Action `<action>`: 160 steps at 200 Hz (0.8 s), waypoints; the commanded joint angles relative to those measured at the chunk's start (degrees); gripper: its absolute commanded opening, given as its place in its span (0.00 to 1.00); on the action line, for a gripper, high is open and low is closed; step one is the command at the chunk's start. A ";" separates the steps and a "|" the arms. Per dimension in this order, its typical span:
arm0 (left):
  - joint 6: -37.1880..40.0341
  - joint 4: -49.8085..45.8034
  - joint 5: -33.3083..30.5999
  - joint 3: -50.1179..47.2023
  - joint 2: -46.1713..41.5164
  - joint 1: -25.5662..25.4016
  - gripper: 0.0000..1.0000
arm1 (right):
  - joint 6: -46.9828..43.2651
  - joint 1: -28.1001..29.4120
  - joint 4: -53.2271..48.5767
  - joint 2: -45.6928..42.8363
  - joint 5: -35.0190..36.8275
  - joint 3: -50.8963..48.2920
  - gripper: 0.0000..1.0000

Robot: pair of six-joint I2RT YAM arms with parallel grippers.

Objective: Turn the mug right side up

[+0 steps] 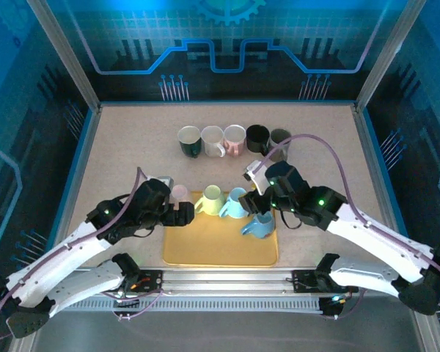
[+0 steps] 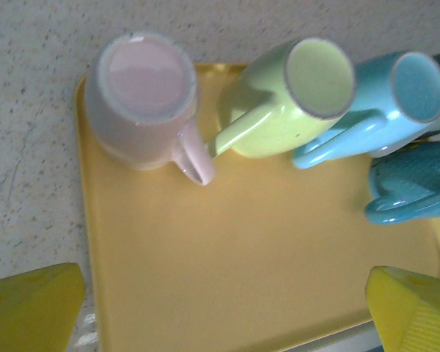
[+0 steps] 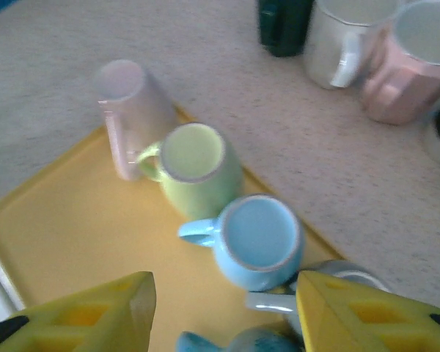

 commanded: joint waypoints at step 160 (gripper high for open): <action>-8.40 -7.91 -10.65 11.72 20.67 1.10 0.99 | 3.63 0.80 -0.40 -11.68 -4.72 -4.82 0.53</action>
